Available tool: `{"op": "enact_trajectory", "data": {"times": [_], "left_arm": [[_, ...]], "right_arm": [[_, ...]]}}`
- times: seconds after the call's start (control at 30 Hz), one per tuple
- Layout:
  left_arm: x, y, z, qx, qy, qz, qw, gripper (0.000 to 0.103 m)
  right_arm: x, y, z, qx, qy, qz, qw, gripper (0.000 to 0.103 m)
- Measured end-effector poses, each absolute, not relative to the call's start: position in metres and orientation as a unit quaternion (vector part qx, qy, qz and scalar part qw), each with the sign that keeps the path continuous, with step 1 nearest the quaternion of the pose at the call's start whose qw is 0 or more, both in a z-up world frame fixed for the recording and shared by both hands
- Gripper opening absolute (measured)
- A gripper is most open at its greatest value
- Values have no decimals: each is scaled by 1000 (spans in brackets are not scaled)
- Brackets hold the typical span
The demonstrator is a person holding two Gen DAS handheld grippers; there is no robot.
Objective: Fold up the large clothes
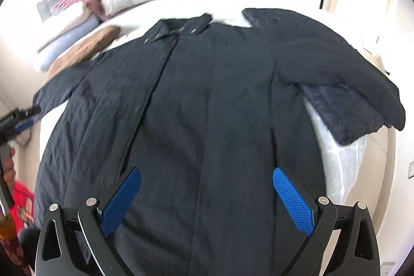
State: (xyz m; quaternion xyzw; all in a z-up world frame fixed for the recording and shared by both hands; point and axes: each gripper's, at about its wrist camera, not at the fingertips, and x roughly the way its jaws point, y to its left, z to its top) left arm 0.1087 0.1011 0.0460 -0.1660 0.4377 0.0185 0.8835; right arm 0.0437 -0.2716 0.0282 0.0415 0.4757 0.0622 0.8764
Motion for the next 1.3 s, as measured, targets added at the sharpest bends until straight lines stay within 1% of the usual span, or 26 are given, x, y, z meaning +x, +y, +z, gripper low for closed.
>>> {"op": "enact_trajectory", "data": {"times": [0.2,0.3,0.37,0.47,0.67,0.83,1.0,1.13,1.23,1.3], "left_arm": [[131,63,30,-123,436,16,892,90],[141,46,12,-96,442,18,892,90],[150,41,5,-105,458,8,883,90],[160,34,-2,-138,462,-20,876,90],[176,19,-15,-160,479,-35,862,90],[181,15,-14,-184,474,-44,860,90],[185,10,-18,-182,479,-44,858,90],[186,8,-22,-174,484,-43,857,90],[189,6,-26,-167,489,-44,855,90],[191,4,-29,-162,493,-44,854,90]], "right_arm": [[78,-351,28,143,453,-11,880,103],[87,-396,25,185,439,-52,878,103],[92,-422,24,206,432,-65,876,103],[98,-457,25,229,422,-69,874,103],[105,-521,27,291,370,-88,878,103],[117,-562,2,381,349,-88,852,101],[128,-590,-38,449,349,-127,813,94],[129,-612,-62,494,319,-127,799,91],[131,-629,-72,522,284,-138,792,82],[132,-640,-78,542,262,-151,784,74]]}}
